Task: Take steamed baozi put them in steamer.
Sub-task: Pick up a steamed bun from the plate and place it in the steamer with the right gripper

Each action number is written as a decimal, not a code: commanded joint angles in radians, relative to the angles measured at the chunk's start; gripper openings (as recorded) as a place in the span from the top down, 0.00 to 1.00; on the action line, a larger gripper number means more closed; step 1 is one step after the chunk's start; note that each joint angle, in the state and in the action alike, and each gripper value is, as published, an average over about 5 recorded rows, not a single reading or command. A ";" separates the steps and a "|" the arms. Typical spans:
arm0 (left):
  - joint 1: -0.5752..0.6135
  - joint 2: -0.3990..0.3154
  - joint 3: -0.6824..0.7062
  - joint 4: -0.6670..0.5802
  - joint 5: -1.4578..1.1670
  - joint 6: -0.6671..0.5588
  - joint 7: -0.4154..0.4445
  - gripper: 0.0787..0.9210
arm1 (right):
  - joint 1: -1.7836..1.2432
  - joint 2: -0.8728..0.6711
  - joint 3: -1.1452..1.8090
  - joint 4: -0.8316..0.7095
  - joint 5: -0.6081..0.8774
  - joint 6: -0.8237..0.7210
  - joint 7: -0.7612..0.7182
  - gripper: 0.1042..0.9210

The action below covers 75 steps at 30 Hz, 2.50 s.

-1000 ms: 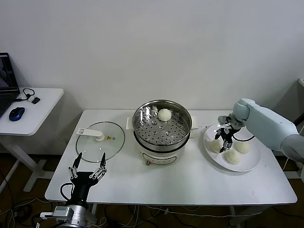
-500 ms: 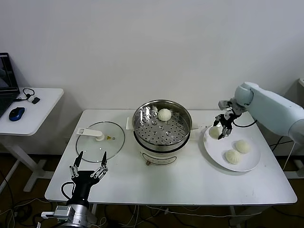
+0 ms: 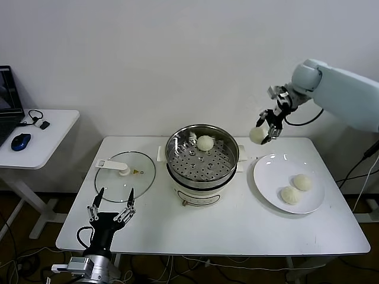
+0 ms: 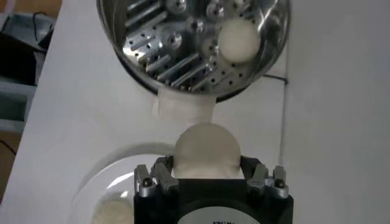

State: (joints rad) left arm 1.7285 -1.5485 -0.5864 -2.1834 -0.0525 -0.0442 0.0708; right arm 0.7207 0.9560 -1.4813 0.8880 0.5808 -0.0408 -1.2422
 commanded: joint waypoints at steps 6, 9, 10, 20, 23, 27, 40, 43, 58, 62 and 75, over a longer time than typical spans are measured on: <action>0.019 0.006 -0.008 -0.006 -0.004 -0.012 0.000 0.12 | 0.023 0.247 -0.014 -0.036 0.104 -0.064 0.021 0.25; 0.022 0.005 -0.012 -0.010 -0.005 -0.014 -0.001 0.12 | -0.019 0.320 0.010 -0.080 0.094 -0.067 0.022 0.25; 0.023 0.005 -0.013 -0.011 -0.006 -0.014 -0.001 0.12 | -0.031 0.341 0.013 -0.093 0.093 -0.066 0.022 0.25; 0.012 0.002 -0.024 -0.019 -0.011 -0.004 -0.005 0.12 | -0.145 0.479 0.032 -0.193 0.063 -0.061 0.021 0.25; 0.011 0.002 -0.025 -0.018 -0.012 -0.004 -0.007 0.12 | -0.172 0.496 0.038 -0.212 0.050 -0.060 0.021 0.25; 0.013 0.003 -0.025 -0.019 -0.013 -0.005 -0.006 0.12 | -0.203 0.512 0.050 -0.238 0.029 -0.059 0.021 0.24; 0.023 0.003 -0.027 -0.022 -0.016 -0.009 -0.007 0.12 | -0.254 0.546 0.078 -0.317 -0.021 -0.041 0.021 0.24; 0.024 0.003 -0.028 -0.022 -0.018 -0.009 -0.007 0.12 | -0.264 0.554 0.086 -0.335 -0.031 -0.035 0.021 0.24; 0.023 0.003 -0.027 -0.017 -0.019 -0.010 -0.006 0.12 | -0.281 0.572 0.111 -0.363 -0.046 -0.026 0.024 0.23; 0.024 0.003 -0.027 -0.017 -0.019 -0.010 -0.006 0.12 | -0.289 0.582 0.120 -0.374 -0.051 -0.022 0.027 0.23; 0.025 0.004 -0.030 -0.017 -0.021 -0.012 -0.006 0.12 | -0.295 0.574 0.129 -0.367 -0.068 -0.014 0.026 0.16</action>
State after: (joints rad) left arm 1.7536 -1.5455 -0.6161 -2.2013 -0.0737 -0.0560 0.0643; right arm 0.4280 1.5334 -1.3573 0.5204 0.5182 -0.0560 -1.2138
